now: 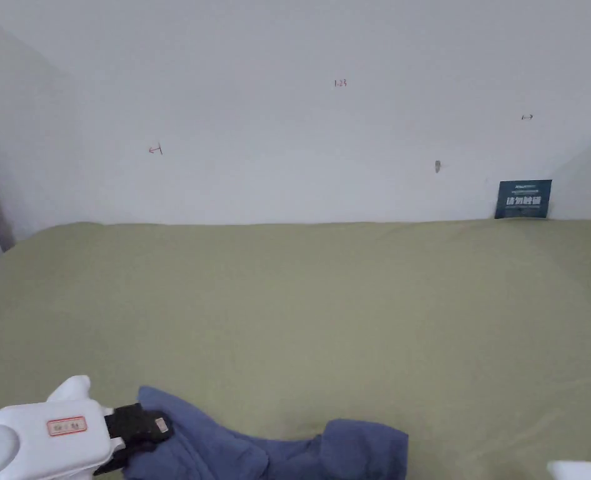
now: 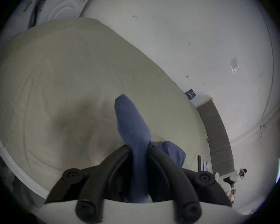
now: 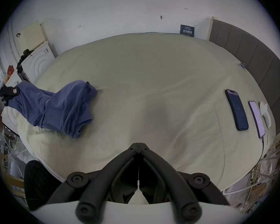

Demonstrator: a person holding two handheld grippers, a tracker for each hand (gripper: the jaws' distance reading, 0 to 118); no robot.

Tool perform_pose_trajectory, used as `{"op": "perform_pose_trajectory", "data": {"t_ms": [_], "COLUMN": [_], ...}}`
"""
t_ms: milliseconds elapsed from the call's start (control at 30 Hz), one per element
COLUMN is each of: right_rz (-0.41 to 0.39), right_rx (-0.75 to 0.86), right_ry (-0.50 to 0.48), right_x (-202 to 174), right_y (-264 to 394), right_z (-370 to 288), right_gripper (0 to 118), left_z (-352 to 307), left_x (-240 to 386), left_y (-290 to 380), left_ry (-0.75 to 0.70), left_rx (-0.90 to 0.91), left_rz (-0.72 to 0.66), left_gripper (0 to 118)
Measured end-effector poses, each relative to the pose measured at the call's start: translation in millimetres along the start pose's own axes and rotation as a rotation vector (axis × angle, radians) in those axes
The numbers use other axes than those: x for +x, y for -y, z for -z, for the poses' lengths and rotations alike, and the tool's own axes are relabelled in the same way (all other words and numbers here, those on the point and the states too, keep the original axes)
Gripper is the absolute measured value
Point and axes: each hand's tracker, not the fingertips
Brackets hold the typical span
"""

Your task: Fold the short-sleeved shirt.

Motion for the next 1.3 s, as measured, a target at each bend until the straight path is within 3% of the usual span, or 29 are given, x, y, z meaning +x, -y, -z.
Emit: {"op": "perform_pose_trajectory", "data": {"t_ms": [200, 467, 500, 533, 567, 633, 700, 867, 1000, 1033, 1067, 1100, 1233, 1300], "right_rz": [0.008, 0.031, 0.034, 0.037, 0.041, 0.046, 0.04, 0.029, 0.022, 0.016, 0.01, 0.008, 0.001, 0.002], "right_rx": [-0.005, -0.01, -0.009, -0.008, -0.006, -0.009, -0.021, -0.027, -0.027, -0.029, -0.032, -0.034, -0.035, -0.034], "right_ry": [0.001, 0.008, 0.015, 0.017, 0.012, -0.006, -0.007, -0.004, -0.01, -0.009, -0.01, -0.01, -0.014, -0.013], "right_x": [2.2, 9.2, 9.5, 9.7, 9.9, 9.6, 8.3, 5.9, 2.8, 1.9, 1.0, 0.3, -1.1, -1.0], "right_y": [1.7, 1.8, 2.0, 2.4, 2.8, 3.1, 2.9, 2.8, 3.5, 3.6, 3.6, 3.6, 3.2, 3.1], "right_z": [-1.7, -2.4, -2.7, -3.1, -3.8, -3.5, -1.0, 0.3, -0.1, 0.3, 0.8, 1.2, 1.9, 1.5], "right_gripper": [0, 0, 0, 0, 0, 0, 0, 0, 0, 0, 0, 0, 0, 0], "left_z": [74.1, 166.8, 172.4, 179.0, 183.4, 182.5, 175.8, 145.8, 136.0, 139.2, 144.2, 150.1, 176.4, 188.1], "left_x": [69.4, 135.7, 135.6, 134.7, 130.8, 125.1, 122.1, 106.1, 80.4, 76.0, 72.3, 72.1, 94.6, 107.3], "left_y": [17.2, 84.7, 93.6, 97.9, 101.2, 107.1, 106.8, 94.5, 80.1, 79.3, 81.2, 86.2, 123.5, 146.1], "left_ry": [0.107, 0.098, 0.087, 0.091, 0.108, 0.241, 0.358, 0.355, 0.329, 0.299, 0.272, 0.251, 0.301, 0.233], "left_rx": [-0.077, -0.26, -0.268, -0.272, -0.277, -0.279, -0.278, -0.196, -0.094, -0.097, -0.107, -0.139, -0.307, -0.368], "left_rz": [0.097, 0.351, 0.349, 0.332, 0.312, 0.215, 0.172, 0.261, 0.064, 0.019, -0.005, 0.009, 0.212, 0.322], "left_gripper": [13, 16, 20, 31, 53, 79, 87, 81, 64, 50, 30, 20, 18, 17]}}
